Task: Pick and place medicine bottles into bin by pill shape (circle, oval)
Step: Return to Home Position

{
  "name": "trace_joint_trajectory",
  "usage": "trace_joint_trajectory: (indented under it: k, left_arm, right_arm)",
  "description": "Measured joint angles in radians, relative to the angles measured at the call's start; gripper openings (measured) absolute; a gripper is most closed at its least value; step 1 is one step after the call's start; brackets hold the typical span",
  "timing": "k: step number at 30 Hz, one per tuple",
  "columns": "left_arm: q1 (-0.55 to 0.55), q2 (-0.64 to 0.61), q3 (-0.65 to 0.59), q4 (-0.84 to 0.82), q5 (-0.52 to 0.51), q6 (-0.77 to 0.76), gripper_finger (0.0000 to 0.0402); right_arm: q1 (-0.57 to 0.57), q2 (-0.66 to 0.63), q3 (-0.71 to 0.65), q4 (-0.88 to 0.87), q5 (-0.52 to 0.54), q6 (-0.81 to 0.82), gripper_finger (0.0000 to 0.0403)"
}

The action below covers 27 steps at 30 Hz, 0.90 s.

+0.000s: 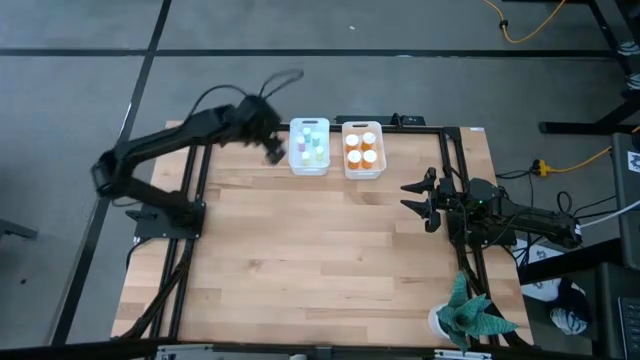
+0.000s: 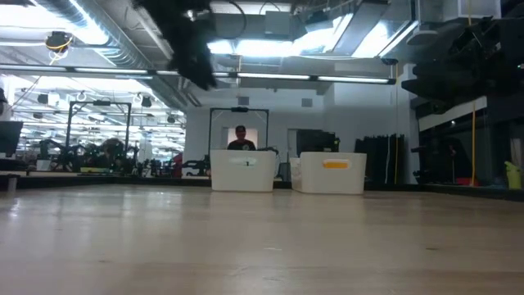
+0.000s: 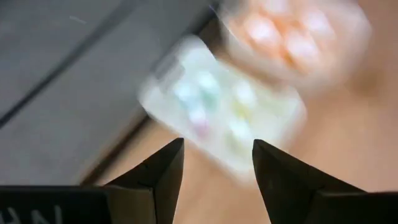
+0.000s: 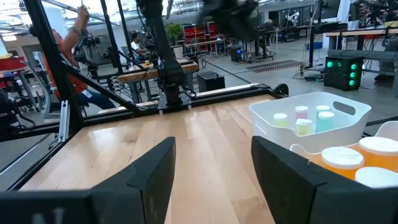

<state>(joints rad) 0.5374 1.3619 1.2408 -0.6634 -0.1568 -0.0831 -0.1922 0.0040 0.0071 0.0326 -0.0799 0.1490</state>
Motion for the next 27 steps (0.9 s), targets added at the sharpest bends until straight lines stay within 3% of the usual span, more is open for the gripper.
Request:
trace_joint_trajectory:
  k: [3,6,12,17,21,27]
  left_arm:
    - [-0.057,-0.118,-0.077,-0.093,0.082,-0.021,0.0182]
    - [-0.113,-0.269,-0.233,-0.01,0.138,-0.058,0.0182]
    - [-0.213,-0.589,-0.662,0.495,0.182,-0.091,0.0182]
    - [-0.21,-0.797,-0.938,0.723,0.163,-0.114,0.0182]
    - [-0.213,-0.908,-1.065,0.834,0.158,-0.098,0.0182]
    - [-0.218,-1.005,-1.141,0.831,0.148,-0.042,0.0182]
  right_arm:
    - [0.0,0.0,0.0,0.0,0.0,0.0,0.0212]
    - [0.0,0.0,0.0,0.0,0.0,0.0,0.0212]
    - [0.0,0.0,0.0,0.0,0.0,0.0,0.0212]
    - [0.0,0.0,0.0,0.0,0.0,0.0,0.0212]
    - [0.0,0.0,0.0,0.0,0.0,0.0,0.0212]
    - [0.0,0.0,0.0,0.0,0.0,0.0,0.0212]
